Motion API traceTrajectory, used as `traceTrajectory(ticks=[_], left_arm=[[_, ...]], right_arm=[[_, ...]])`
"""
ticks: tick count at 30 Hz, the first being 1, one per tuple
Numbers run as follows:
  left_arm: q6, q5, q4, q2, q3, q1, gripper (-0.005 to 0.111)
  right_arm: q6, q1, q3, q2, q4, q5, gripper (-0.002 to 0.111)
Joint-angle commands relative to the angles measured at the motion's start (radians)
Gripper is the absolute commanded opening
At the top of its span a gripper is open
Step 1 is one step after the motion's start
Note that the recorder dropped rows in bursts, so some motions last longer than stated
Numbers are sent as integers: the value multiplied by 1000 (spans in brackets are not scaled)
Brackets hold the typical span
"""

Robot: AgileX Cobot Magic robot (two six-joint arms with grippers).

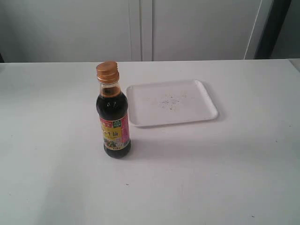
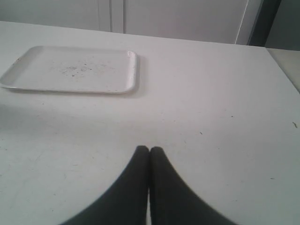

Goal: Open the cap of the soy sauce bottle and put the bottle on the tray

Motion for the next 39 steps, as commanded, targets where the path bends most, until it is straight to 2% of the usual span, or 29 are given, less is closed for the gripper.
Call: traceTrajectory(ticks=[1, 4, 6, 9, 12, 13, 14, 17, 19, 21, 23, 29, 33, 39], left_arm=[[-128, -122, 156, 117, -32, -107, 0], [-249, -267, 323, 204, -32, -171, 0], [-345, -421, 446, 295, -36, -200, 0], [-460, -496, 579, 377, -71, -207, 0], [-615, -675, 756, 467, -126, -207, 0], [-657, -708, 789, 484, -141, -207, 2], [-719, -748, 849, 512, -176, -207, 11], [-793, -772, 907, 556, -221, -207, 39], [-818, -811, 907, 591, -237, -207, 61], [-846, -842, 907, 624, -248, -209, 79], [-853, -854, 930, 652, -265, -219, 89], [-855, -883, 1016, 726, -318, -265, 102], [-857, -868, 1038, 776, -353, -290, 102], [-840, -883, 1050, 842, -385, -290, 102]], right_arm=[[16, 0, 5, -6, -3, -7, 0], [16, 0, 5, -6, -3, -7, 0], [16, 0, 5, -6, -3, -7, 0], [16, 0, 5, -6, -3, -7, 0], [16, 0, 5, -6, -3, -7, 0], [16, 0, 5, -6, -3, -7, 0], [16, 0, 5, -6, -3, -7, 0], [16, 0, 5, -6, -3, -7, 0], [16, 0, 5, -6, -3, -7, 0], [16, 0, 5, -6, -3, -7, 0], [16, 0, 5, -6, -3, -7, 0], [16, 0, 5, -6, -3, -7, 0], [16, 0, 5, -6, -3, -7, 0], [16, 0, 5, -6, -3, -7, 0]])
